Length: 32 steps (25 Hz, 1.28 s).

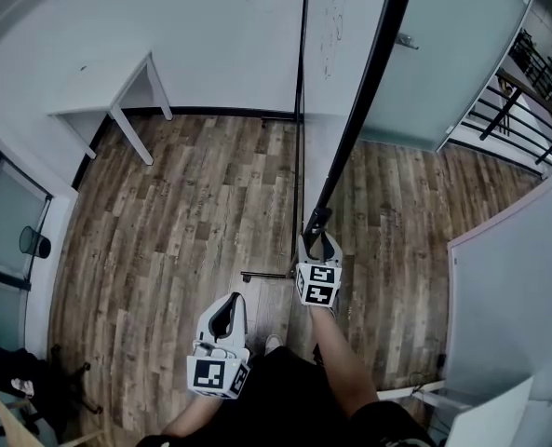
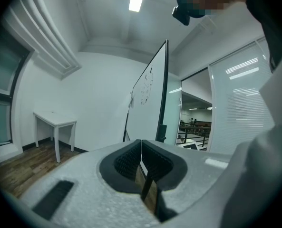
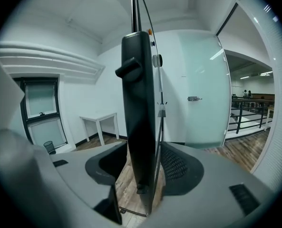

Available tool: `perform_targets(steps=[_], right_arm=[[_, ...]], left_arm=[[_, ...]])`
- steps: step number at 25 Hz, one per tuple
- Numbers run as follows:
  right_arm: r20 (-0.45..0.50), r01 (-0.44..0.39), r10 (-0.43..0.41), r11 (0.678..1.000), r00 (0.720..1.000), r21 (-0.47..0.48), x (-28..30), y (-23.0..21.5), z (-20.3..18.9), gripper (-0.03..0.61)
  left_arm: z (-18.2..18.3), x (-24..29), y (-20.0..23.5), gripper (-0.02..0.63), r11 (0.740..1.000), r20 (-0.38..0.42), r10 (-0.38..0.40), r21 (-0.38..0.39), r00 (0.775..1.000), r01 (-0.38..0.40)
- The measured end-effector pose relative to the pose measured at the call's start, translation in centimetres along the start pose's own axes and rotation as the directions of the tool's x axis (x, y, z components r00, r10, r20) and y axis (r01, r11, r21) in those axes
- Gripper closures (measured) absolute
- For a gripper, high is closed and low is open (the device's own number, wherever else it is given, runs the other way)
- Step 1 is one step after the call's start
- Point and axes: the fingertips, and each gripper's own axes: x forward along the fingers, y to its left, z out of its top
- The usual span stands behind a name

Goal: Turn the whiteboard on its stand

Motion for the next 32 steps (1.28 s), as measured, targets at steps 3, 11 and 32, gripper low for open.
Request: perform_targets(steps=[3,11,32], right_arm=[[-0.011,-0.010,0.010,1.000,1.000,-0.001,1.3,-0.2,-0.3,0.390],[-0.036,-0.006,0.005,1.000,0.999,-0.025,3.4,0.0,-0.5,0.390],[-0.042,0.032,-0.033,0.999,0.999,-0.028,-1.4,2.8,-2.6,0.397]], left_arm=[[0.0,0.8,0.3,0.595,1.000,-0.004,0.008,-0.001,1.000,-0.008],[0.5,2.2,1.0,0.595,1.000,-0.005,0.011,-0.008,1.000,-0.011],[-0.4,-3.1,1.8,0.595,1.000,-0.009,-0.016,-0.024,1.000,0.016]])
